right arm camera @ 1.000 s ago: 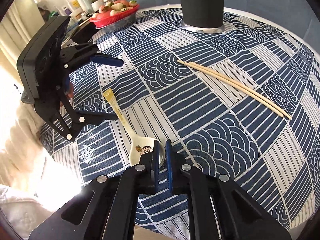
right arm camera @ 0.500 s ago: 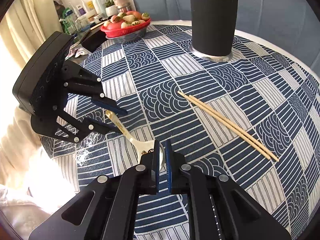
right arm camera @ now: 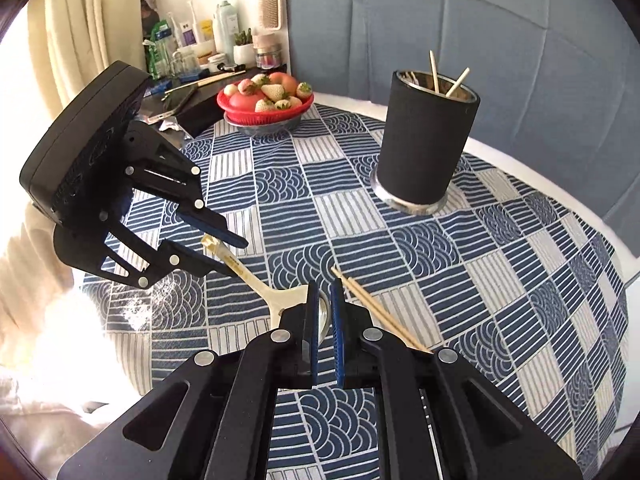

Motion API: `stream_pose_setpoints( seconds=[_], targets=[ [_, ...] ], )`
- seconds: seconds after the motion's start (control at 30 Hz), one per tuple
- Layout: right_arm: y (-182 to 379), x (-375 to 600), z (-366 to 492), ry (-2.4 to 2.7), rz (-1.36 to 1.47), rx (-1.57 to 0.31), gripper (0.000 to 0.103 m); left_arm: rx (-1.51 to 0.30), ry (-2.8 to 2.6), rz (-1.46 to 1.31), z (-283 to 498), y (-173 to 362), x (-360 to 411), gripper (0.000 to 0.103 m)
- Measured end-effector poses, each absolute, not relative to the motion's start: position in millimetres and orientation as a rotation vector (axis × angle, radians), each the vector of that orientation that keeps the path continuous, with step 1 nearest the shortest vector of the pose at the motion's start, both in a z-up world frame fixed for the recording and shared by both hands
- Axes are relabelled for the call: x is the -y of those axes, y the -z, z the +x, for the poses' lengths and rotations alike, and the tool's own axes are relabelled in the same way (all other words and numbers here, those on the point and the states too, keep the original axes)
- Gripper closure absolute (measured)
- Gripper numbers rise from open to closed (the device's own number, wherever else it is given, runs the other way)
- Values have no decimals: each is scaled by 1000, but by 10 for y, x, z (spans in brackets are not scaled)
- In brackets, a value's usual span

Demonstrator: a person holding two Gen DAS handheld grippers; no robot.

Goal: Organize utensils
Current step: 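Lift the yellow-handled spoon and lower it into the black holder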

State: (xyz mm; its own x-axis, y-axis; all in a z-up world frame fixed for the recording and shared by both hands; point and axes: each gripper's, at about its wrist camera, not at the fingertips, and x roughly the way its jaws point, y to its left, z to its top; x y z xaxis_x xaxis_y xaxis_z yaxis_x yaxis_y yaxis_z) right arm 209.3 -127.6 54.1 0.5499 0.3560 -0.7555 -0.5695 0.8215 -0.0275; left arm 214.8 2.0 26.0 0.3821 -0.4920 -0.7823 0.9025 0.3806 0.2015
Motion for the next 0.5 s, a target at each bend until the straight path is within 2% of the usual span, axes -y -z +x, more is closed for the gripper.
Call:
stream_pose_setpoints(
  seconds=[0.5],
  targets=[
    [-1579,1216,2416,-499,-508,-634,96,-532,894,677,2538,-1071,99,87]
  ],
)
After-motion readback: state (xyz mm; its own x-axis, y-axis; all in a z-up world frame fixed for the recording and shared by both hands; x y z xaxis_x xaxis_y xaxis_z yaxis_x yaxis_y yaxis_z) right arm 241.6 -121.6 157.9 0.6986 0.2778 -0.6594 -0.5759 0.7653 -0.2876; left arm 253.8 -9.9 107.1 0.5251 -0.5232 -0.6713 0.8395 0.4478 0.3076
